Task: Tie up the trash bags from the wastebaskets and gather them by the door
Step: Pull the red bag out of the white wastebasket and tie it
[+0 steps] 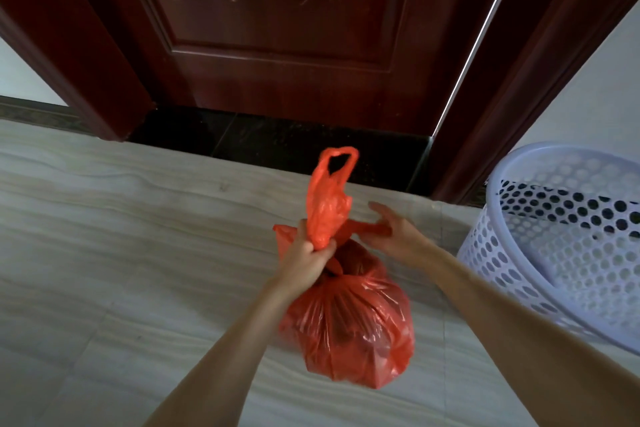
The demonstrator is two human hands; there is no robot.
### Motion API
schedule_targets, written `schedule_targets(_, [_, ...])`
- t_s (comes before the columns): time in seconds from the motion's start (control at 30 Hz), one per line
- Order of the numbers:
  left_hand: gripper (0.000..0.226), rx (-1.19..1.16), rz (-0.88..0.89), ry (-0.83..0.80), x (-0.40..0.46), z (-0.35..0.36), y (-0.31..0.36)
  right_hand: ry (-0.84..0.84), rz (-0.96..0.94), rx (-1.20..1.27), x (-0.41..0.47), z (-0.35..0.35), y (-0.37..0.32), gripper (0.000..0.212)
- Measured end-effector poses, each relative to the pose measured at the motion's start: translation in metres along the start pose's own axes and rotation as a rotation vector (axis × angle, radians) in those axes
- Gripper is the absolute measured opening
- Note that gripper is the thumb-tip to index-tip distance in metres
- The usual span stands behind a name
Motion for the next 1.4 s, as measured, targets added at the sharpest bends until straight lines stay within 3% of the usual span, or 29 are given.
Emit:
schedule_targets(0.1, [0.037,0.108,0.006,0.024,0.002,-0.01,-0.001,-0.071,-0.001,-0.589,-0.005,0.0,0.006,0.035])
schedule_targets(0.17, [0.039,0.183,0.009,-0.059,0.003,-0.007,-0.006,-0.049,-0.027,-0.626,-0.007,-0.006,-0.007,0.03])
schedule_targets(0.3, [0.055,0.187,-0.008,-0.25,0.0,0.008,-0.012,-0.011,-0.062,-0.538,-0.005,-0.012,-0.035,0.026])
schedule_targets(0.47, [0.045,-0.231,-0.149,-0.334,-0.005,0.011,-0.016,0.056,-0.078,-0.018,-0.001,-0.023,-0.052,0.02])
schedule_targets(0.53, [0.04,-0.46,-0.247,-0.305,-0.005,0.004,-0.027,-0.054,-0.029,0.265,-0.005,-0.019,-0.056,0.019])
schedule_targets(0.6, [0.034,-0.662,-0.267,-0.267,-0.003,-0.005,-0.033,-0.219,0.01,0.389,-0.014,-0.01,-0.057,0.019])
schedule_targets(0.77, [0.031,-1.056,-0.259,-0.116,0.004,-0.018,-0.029,-0.381,0.113,0.307,-0.032,0.016,-0.023,0.027])
schedule_targets(0.97, [0.029,-1.288,-0.306,-0.055,0.002,-0.006,-0.023,-0.261,0.118,0.207,-0.024,0.008,-0.023,0.027])
schedule_targets(1.13, [0.029,-1.358,-0.323,-0.059,-0.002,0.002,-0.028,-0.51,0.285,0.389,-0.039,0.031,-0.012,0.03])
schedule_targets(1.23, [0.042,-1.398,-0.326,-0.085,-0.003,0.005,-0.03,-0.419,0.3,0.397,-0.034,0.022,0.001,0.028])
schedule_targets(1.33, [0.034,-1.321,-0.323,-0.159,-0.007,0.01,-0.024,-0.238,0.247,0.333,-0.026,0.006,0.007,0.031])
schedule_targets(1.4, [0.044,-1.226,-0.317,-0.207,-0.007,0.008,-0.028,-0.164,0.184,0.281,-0.021,-0.002,-0.001,0.03])
Point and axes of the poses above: each hand's wrist, its own x-axis towards the middle knuckle, its own z-axis out of the palm, y = z × x, the point moved 9 cm from there along x, towards the middle knuckle, and after that the axes turned 6 degrees about x, right-handed, at the moved point
